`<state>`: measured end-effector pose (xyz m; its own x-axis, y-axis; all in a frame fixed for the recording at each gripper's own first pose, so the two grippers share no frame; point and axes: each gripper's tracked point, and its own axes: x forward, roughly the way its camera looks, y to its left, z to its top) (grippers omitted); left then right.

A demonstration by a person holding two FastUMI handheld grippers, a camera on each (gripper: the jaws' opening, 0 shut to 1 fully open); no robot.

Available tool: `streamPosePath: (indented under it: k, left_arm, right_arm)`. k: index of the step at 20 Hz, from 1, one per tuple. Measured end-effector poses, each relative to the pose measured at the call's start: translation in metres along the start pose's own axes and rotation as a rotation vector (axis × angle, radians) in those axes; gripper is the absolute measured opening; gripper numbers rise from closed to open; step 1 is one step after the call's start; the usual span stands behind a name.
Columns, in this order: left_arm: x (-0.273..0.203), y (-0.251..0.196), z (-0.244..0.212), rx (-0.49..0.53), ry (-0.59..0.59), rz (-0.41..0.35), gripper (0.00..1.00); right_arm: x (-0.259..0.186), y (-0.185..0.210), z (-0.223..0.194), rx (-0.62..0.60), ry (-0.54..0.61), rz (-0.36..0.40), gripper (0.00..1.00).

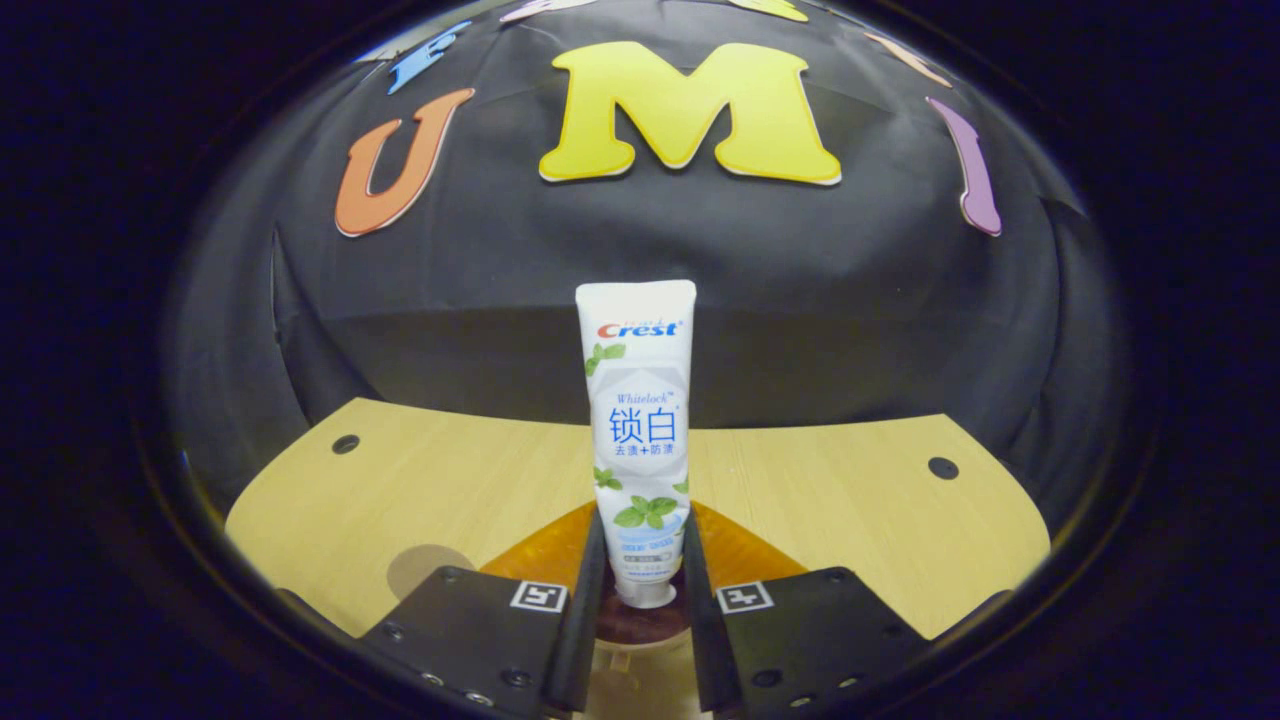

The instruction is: Put the toothbrush and toothpaste on the desktop into the cup, then pick up the cup and place it on the coaster on the desktop.

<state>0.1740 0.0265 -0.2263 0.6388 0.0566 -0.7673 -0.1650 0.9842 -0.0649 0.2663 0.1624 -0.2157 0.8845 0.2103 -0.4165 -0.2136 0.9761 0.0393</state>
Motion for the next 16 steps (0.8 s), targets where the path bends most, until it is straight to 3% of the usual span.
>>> streamPosePath:
  k: [4,6,10,16]
  left_arm:
    - [0.008,-0.003,0.003,0.024,-0.019,-0.006,0.04]
    - [0.01,-0.008,0.008,0.032,-0.037,-0.016,0.05]
    - [0.019,-0.025,0.026,0.046,-0.095,-0.045,0.05]
    - [0.064,-0.046,0.093,0.053,-0.308,-0.042,0.05]
  right_arm:
    - [-0.009,0.002,-0.004,0.005,-0.027,0.04,0.52]
    - [-0.011,0.002,-0.007,0.014,-0.004,0.051,0.72]
    - [-0.024,0.0,0.006,0.039,-0.023,0.058,0.76]
    - [-0.063,-0.007,0.025,0.02,-0.03,0.093,0.86]
